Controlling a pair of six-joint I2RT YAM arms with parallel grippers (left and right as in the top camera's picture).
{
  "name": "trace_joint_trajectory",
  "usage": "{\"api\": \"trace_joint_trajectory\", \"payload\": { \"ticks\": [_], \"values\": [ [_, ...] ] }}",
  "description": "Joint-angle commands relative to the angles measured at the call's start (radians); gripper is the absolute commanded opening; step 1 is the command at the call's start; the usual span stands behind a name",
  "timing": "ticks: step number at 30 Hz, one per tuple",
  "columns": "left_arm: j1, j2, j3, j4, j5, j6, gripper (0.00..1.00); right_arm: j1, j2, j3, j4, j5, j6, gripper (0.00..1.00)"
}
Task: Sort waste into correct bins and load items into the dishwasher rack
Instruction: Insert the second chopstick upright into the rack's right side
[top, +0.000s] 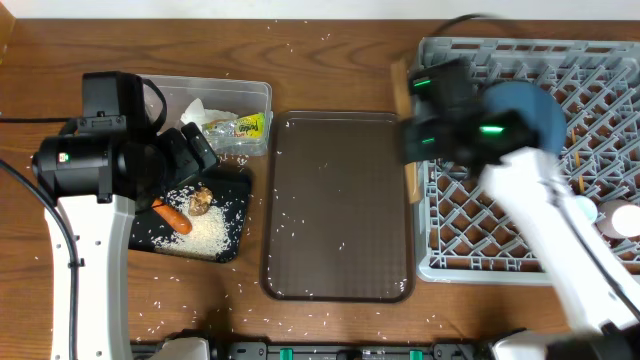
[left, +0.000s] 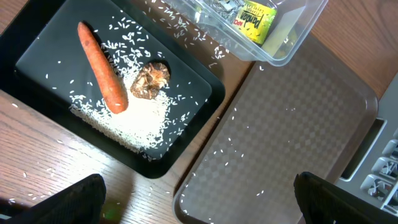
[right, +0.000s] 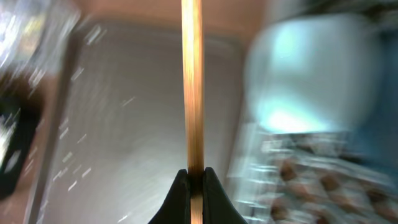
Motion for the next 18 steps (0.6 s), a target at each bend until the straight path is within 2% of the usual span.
{"api": "trace_joint_trajectory", "payload": {
  "ticks": [1, 7, 10, 13, 18],
  "values": [
    [0.003, -0.004, -0.001, -0.004, -0.013, 0.010, 0.98, -0.158, -0.034, -0.002, -0.028, 0.096, -0.067, 0.01],
    [0.003, -0.005, -0.001, -0.004, -0.013, 0.010, 0.98, -0.507, -0.015, -0.005, -0.014, 0.139, -0.193, 0.01],
    [0.003, -0.004, -0.001, -0.004, -0.013, 0.010, 0.98, -0.621, 0.024, -0.005, 0.029, 0.135, -0.238, 0.01],
    [0.003, -0.004, -0.001, -0.004, -0.013, 0.010, 0.98, -0.684, 0.072, -0.005, 0.099, 0.148, -0.291, 0.01],
    [0.003, -0.005, -0.001, -0.004, -0.013, 0.010, 0.98, -0.704, 0.146, -0.005, 0.243, 0.265, -0.352, 0.01]
  ]
}}
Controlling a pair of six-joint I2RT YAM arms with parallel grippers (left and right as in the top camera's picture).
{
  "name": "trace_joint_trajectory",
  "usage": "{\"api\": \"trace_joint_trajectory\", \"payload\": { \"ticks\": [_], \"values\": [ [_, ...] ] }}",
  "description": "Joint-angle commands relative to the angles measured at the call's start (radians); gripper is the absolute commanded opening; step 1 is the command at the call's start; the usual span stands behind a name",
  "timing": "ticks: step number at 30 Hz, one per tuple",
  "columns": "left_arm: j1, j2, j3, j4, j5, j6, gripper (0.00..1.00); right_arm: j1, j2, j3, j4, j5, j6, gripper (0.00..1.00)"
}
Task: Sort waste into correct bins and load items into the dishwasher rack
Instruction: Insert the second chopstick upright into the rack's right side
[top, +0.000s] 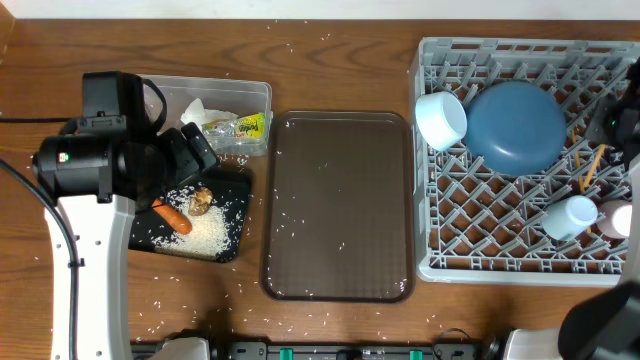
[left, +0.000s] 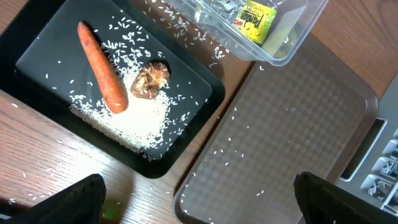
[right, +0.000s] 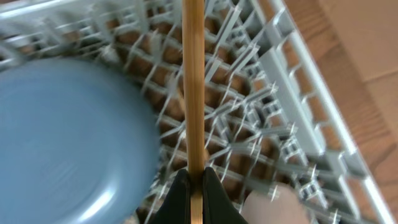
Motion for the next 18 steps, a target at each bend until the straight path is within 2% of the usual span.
{"api": "trace_joint_trajectory", "payload": {
  "ticks": [1, 8, 9, 10, 12, 13, 15, 18],
  "values": [
    [0.003, -0.004, -0.001, -0.004, -0.013, 0.010, 0.98, -0.004, 0.045, -0.002, 0.058, 0.106, -0.092, 0.01],
    [0.003, -0.004, -0.001, -0.004, -0.013, 0.010, 0.98, -0.003, 0.108, -0.002, 0.108, 0.284, -0.145, 0.01],
    [0.003, -0.004, -0.001, -0.004, -0.013, 0.010, 0.98, -0.002, 0.112, -0.002, 0.108, 0.286, -0.145, 0.04],
    [0.003, -0.004, -0.001, -0.004, -0.013, 0.010, 0.98, -0.002, 0.113, -0.002, 0.107, 0.283, -0.144, 0.11],
    [0.003, -0.005, -0.001, -0.004, -0.013, 0.010, 0.98, 0.006, 0.112, -0.001, 0.094, 0.283, -0.145, 0.42],
    [0.003, -0.004, -0.001, -0.004, -0.013, 0.010, 0.98, 0.014, 0.108, -0.001, 0.085, 0.283, -0.144, 0.52],
    [0.003, -0.004, -0.001, -0.004, -0.013, 0.010, 0.98, 0.029, 0.098, -0.001, 0.072, 0.273, -0.142, 0.59],
    [0.003, -0.004, -0.001, -0.004, -0.013, 0.010, 0.98, 0.065, 0.060, -0.001, 0.064, 0.213, -0.140, 0.65]
  ]
}}
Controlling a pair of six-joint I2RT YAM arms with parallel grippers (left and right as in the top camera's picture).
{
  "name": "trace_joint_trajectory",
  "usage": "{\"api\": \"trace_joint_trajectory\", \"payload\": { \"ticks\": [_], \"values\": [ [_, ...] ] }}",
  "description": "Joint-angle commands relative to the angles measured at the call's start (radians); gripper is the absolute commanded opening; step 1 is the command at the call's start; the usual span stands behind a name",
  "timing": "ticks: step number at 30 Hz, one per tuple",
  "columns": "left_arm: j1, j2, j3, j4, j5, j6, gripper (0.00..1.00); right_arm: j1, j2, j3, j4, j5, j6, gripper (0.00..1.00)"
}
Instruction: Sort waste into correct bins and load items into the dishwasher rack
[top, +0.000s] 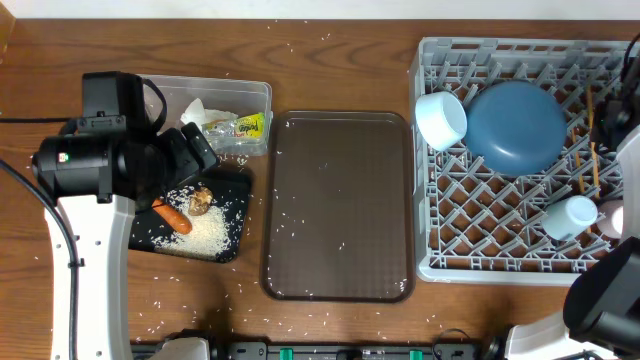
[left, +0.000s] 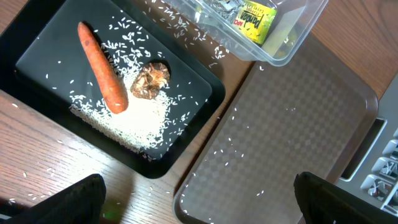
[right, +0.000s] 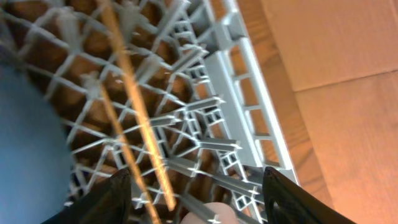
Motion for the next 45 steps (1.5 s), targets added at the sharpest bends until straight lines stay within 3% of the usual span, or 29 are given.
{"api": "trace_joint_trajectory", "payload": {
  "ticks": [1, 6, 7, 9, 13, 23, 39, 45],
  "values": [
    [0.003, -0.004, -0.001, -0.004, -0.013, 0.010, 0.98, 0.053, -0.065, 0.000, -0.006, -0.051, 0.003, 0.67],
    [0.003, -0.005, -0.001, -0.004, -0.013, 0.010, 0.98, 0.145, -0.220, 0.001, -0.055, -0.294, 0.058, 0.75],
    [0.003, -0.004, -0.001, -0.004, -0.013, 0.010, 0.98, 0.166, -0.256, 0.001, -0.071, -0.363, 0.058, 0.80],
    [0.003, -0.004, -0.001, -0.004, -0.013, 0.010, 0.98, 0.216, -0.338, 0.001, -0.102, -0.510, 0.057, 0.99],
    [0.003, -0.005, -0.001, -0.004, -0.013, 0.010, 0.98, 0.324, -0.489, 0.001, -0.155, -0.692, 0.057, 0.99],
    [0.003, -0.005, -0.001, -0.004, -0.013, 0.010, 0.98, 0.473, -0.709, 0.001, -0.291, -0.828, 0.057, 0.99],
    [0.003, -0.005, -0.001, -0.004, -0.013, 0.010, 0.98, 0.468, -1.036, -0.014, -0.520, -0.494, 0.029, 0.99],
    [0.003, -0.004, -0.001, -0.004, -0.013, 0.010, 0.98, 0.465, -1.210, -0.175, -0.503, -0.445, 0.030, 0.99]
  ]
}}
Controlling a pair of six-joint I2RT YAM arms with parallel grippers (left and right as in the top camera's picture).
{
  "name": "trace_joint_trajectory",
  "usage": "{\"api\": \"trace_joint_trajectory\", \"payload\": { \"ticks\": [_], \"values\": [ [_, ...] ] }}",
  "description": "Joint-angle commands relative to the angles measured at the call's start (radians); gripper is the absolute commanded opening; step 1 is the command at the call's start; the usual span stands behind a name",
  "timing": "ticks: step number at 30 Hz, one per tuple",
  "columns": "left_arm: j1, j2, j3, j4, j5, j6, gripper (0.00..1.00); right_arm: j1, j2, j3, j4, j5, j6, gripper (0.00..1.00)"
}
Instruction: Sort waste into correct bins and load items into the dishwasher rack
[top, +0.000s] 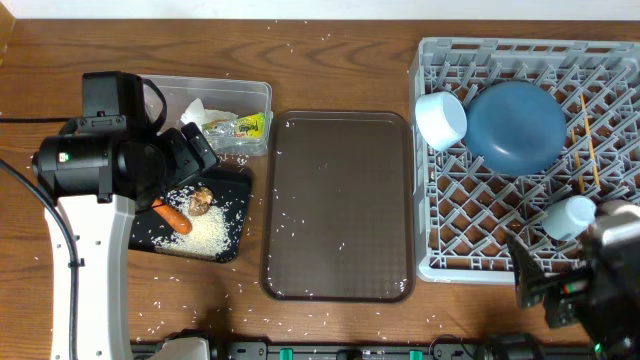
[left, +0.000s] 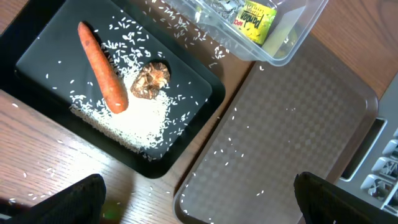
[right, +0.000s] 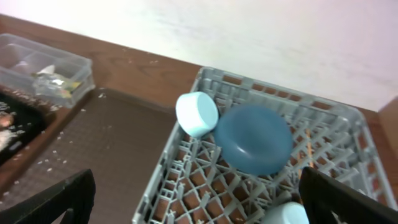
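Observation:
The grey dishwasher rack (top: 430, 262) at the right holds a pale upturned cup (top: 440, 118), a blue bowl (top: 518, 125), wooden chopsticks (top: 591, 150) and a white cup (top: 568, 215). My right gripper (top: 540, 285) is off the rack's front edge, open and empty; its wrist view looks over the rack (right: 186, 155) from the front. My left gripper (left: 199, 208) is open above the black tray (left: 56, 56), which holds a carrot (left: 102, 68), a mushroom (left: 151, 79) and rice.
A brown serving tray (top: 340, 200) with scattered rice grains lies in the middle. A clear plastic bin (top: 262, 95) with wrappers, one yellow (left: 255, 18), stands behind the black tray. Rice grains are strewn over the wooden table.
My right gripper, then open low over the rack's right side, is now drawn back off the rack's front edge. The chopsticks stay in the rack. The left arm has not moved.
My right gripper was shut on a chopstick near the rack's left edge. Then it held it over the rack's right part. Then it was open with the chopsticks lying in the rack, and now it is withdrawn to the front. The left arm stayed still.

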Motion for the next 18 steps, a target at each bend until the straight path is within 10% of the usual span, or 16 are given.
{"api": "trace_joint_trajectory", "payload": {
  "ticks": [1, 18],
  "values": [
    [0.003, -0.004, -0.001, -0.004, -0.012, 0.010, 0.98, 0.003, -0.084, -0.131, 0.031, 0.061, -0.012, 0.99],
    [0.003, -0.005, -0.001, -0.004, -0.013, 0.010, 0.98, -0.054, -0.486, -0.987, 0.620, 0.055, 0.105, 0.99]
  ]
}}
